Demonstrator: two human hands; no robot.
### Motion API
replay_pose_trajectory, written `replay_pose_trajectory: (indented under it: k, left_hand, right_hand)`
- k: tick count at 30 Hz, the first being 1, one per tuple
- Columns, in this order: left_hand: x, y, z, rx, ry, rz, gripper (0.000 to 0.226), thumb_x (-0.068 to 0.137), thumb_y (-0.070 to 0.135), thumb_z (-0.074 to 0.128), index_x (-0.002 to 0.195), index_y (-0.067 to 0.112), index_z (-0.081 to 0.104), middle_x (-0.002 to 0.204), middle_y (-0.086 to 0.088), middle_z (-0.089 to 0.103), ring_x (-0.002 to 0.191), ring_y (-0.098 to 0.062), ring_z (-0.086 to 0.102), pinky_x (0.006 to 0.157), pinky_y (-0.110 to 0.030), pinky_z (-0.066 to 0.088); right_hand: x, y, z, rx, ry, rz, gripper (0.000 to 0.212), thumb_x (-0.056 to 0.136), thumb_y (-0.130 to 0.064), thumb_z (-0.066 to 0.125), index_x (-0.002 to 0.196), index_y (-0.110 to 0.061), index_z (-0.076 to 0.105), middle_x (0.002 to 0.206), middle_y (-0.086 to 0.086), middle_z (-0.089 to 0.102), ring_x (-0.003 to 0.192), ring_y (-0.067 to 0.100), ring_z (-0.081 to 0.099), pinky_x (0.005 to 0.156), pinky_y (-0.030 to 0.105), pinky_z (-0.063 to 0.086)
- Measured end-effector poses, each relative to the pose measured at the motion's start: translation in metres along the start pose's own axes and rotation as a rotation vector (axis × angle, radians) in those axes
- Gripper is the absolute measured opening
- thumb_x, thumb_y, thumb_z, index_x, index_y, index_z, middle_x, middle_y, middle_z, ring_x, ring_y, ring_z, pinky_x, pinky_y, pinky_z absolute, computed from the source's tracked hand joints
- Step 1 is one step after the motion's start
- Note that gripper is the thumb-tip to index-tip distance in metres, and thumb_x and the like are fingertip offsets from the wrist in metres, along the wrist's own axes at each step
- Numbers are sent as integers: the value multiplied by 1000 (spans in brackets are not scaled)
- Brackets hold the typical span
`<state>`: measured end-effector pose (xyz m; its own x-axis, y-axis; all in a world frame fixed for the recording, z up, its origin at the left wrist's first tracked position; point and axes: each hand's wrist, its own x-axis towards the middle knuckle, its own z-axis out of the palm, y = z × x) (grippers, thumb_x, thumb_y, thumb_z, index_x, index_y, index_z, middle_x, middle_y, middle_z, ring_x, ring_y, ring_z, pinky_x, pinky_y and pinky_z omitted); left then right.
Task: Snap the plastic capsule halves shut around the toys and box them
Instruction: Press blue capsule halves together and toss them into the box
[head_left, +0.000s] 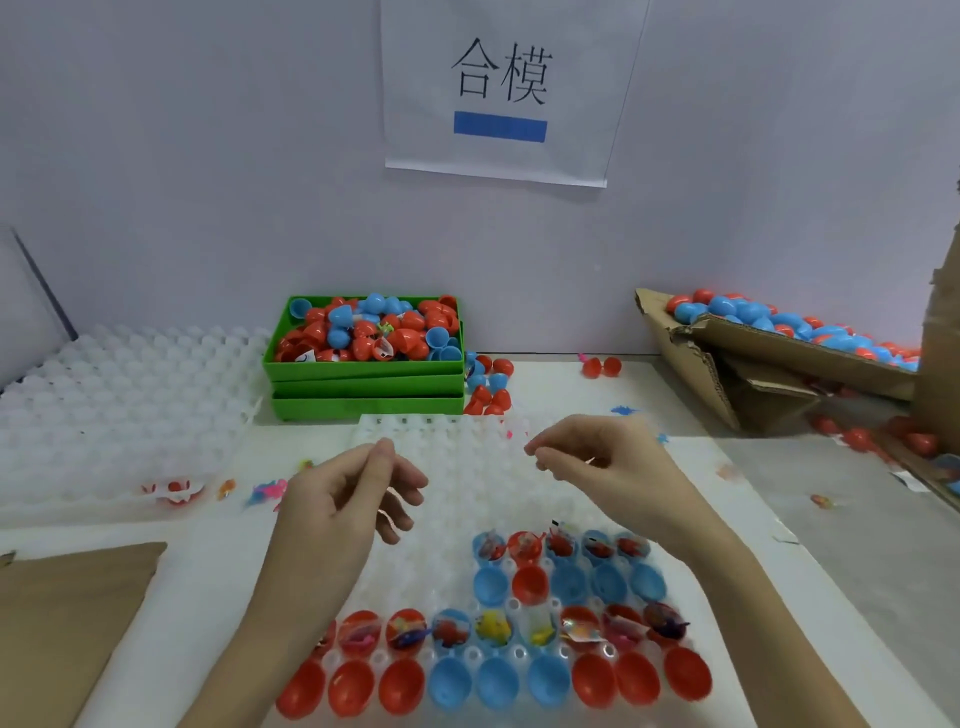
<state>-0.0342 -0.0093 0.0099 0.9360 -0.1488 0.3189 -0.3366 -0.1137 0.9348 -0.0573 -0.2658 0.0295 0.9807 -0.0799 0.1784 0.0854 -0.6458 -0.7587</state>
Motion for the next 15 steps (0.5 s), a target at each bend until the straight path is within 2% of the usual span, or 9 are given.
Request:
replay_pose_trajectory:
  k: [3,5,7,8,11,15]
  left_hand:
    - [-3,-3,1,221,-128,66,22,99,30,65,81,31,76,82,10,75,74,-13,67,63,-22,54]
    - [-7,-2,2,345,-242,142,8,91,41,71,86,37,76,87,17,72,82,-13,64,69,-21,52]
    - [-11,-2,5,419,-356,198,17,87,58,67,89,44,76,87,21,67,88,-11,58,75,-18,46]
    - [-12,-2,7,461,-395,217,19,87,62,64,89,47,76,89,22,65,92,-9,54,77,-16,43]
    - [-15,-5,11,560,-495,245,19,94,57,65,94,44,79,94,22,60,103,-4,48,81,-16,39]
    - [-18,-9,13,649,-556,251,31,97,62,58,99,38,78,91,23,53,107,-1,43,86,-22,42]
  right_hand:
    - [-7,-7,11,-163,-163,-87,12,96,-34,72,103,-39,79,99,-27,72,96,-3,63,78,15,51]
    - [-11,-9,21,-300,-242,-102,20,96,-42,71,115,-42,76,110,-25,67,104,-2,57,87,18,46]
    - [-14,-13,30,-423,-293,-95,29,97,-47,67,124,-41,72,120,-17,61,114,8,47,97,29,41]
    - [-15,-15,34,-463,-306,-85,29,99,-47,64,126,-39,71,122,-13,59,116,13,43,96,31,37]
    - [-18,-20,39,-501,-296,-93,25,101,-43,62,122,-36,72,121,-7,56,114,18,39,92,31,28]
    - [-17,-19,40,-476,-261,-106,20,99,-44,64,115,-34,72,117,-10,58,113,16,43,98,32,34]
